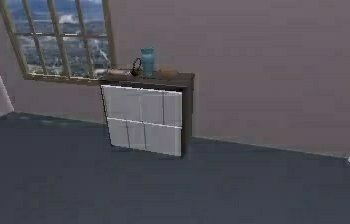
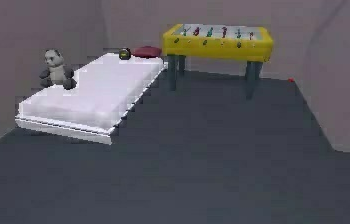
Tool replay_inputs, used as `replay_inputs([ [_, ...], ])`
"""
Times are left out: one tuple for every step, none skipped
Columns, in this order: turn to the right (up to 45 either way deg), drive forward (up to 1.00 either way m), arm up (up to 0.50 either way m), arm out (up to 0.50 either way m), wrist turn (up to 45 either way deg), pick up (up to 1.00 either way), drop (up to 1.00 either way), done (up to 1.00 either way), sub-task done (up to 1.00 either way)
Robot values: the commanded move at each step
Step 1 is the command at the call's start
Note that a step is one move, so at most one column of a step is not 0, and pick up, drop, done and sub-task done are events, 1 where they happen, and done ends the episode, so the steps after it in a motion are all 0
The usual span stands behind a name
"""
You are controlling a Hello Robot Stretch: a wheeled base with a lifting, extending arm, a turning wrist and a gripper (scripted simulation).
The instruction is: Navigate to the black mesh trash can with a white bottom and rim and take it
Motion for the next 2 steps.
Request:
replay_inputs([
  [-45.0, 0.00, 0.00, 0.00, 0.0, 0.00, 0.00, 0.00, 0.00],
  [-30.0, 0.00, 0.00, 0.00, 0.0, 0.00, 0.00, 0.00, 0.00],
])
